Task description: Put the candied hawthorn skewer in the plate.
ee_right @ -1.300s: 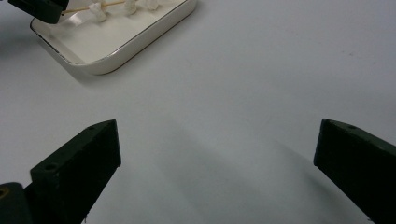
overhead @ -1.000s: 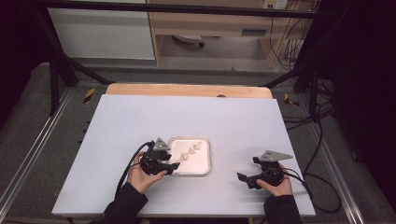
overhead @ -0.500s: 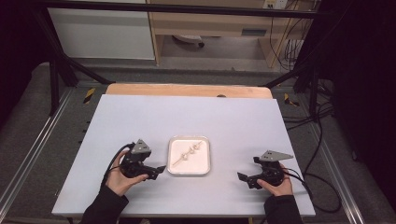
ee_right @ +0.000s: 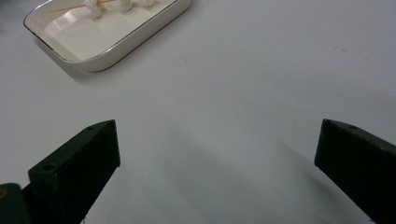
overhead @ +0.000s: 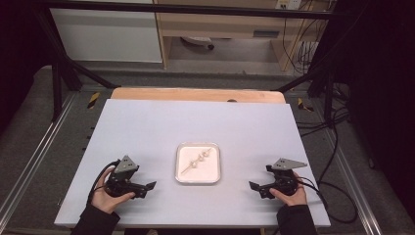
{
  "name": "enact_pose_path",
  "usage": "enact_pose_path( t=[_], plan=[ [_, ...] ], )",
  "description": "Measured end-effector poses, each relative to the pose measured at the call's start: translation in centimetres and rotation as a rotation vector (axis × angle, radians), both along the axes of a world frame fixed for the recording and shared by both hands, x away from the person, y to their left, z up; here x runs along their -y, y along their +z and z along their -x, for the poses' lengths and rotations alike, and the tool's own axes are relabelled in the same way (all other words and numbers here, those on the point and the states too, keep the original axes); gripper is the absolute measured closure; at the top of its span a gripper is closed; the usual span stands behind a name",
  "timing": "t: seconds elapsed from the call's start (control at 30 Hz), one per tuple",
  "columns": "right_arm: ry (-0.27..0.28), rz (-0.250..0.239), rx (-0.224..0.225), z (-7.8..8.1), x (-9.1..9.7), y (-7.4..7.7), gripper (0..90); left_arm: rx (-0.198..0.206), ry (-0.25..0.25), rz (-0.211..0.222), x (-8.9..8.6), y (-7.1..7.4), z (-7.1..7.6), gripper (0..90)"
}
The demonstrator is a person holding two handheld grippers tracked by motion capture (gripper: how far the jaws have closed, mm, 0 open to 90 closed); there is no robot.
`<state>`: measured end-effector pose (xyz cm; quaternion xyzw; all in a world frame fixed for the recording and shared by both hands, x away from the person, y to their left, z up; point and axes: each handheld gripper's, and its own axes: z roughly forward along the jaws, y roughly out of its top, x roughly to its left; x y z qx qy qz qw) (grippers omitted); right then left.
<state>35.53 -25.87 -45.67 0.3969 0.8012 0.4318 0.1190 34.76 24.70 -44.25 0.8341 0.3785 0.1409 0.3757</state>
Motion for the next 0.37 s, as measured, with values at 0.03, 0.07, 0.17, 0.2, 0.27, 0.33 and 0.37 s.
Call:
enact_pose_path(
  t=[0.03,0.07,0.17,0.2,0.27,0.33,0.37],
  plan=[
    [0.0,-0.002,0.0,0.0,0.02,-0.01,0.9,0.006,0.0,0.001,-0.24,-0.13,0.11,7.9],
    [0.001,-0.002,0.0,-0.01,0.03,-0.01,0.9,0.01,0.001,0.008,-0.41,-0.22,0.18,7.7],
    [0.003,-0.002,-0.001,0.01,0.05,0.02,0.9,0.005,0.001,0.034,-0.79,-0.49,0.33,7.5],
    [0.004,-0.003,-0.002,0.03,0.05,0.04,0.9,0.003,0.001,0.033,-0.88,-0.58,0.34,7.6],
    [0.004,-0.003,-0.002,0.03,0.02,0.0,0.9,0.002,0.001,0.03,-0.94,-0.69,0.33,7.6],
    [0.004,-0.001,-0.008,0.04,-0.02,-0.03,0.9,0.001,0.002,0.029,-0.93,-0.71,0.31,7.6],
    [0.005,0.0,-0.009,0.05,-0.03,-0.04,0.9,0.005,0.004,0.027,-0.92,-0.69,0.32,7.6]
  ],
)
